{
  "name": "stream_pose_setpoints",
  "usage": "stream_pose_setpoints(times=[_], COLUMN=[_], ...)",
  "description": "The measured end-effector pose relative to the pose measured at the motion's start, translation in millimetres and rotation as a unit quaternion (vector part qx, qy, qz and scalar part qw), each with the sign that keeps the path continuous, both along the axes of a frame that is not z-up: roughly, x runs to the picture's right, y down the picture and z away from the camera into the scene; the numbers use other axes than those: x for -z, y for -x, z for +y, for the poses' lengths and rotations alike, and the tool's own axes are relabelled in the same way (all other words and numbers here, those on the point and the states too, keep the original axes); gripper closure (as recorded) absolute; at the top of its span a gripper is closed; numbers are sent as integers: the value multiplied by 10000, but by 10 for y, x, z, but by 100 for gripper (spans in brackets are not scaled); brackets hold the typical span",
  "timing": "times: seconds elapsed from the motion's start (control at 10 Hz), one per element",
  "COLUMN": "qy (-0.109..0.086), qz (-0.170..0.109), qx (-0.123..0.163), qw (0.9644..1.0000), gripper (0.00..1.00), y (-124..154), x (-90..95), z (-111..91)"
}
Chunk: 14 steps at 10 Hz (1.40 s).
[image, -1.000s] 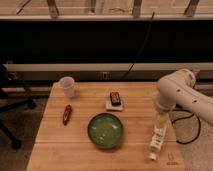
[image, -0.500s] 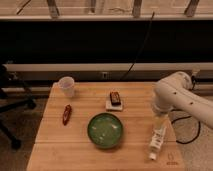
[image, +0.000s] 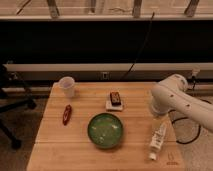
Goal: Push the ceramic bowl across the table
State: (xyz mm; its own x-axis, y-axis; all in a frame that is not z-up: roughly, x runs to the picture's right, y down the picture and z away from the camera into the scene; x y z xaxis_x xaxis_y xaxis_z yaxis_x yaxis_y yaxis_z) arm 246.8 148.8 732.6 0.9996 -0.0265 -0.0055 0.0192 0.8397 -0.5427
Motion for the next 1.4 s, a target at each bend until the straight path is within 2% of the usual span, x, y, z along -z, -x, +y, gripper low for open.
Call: stream_pose_setpoints(times=[1.4], qy=[34], qz=[-99], qx=[137], qw=[9999], gripper=[20], y=[191], x=[-224], z=[194])
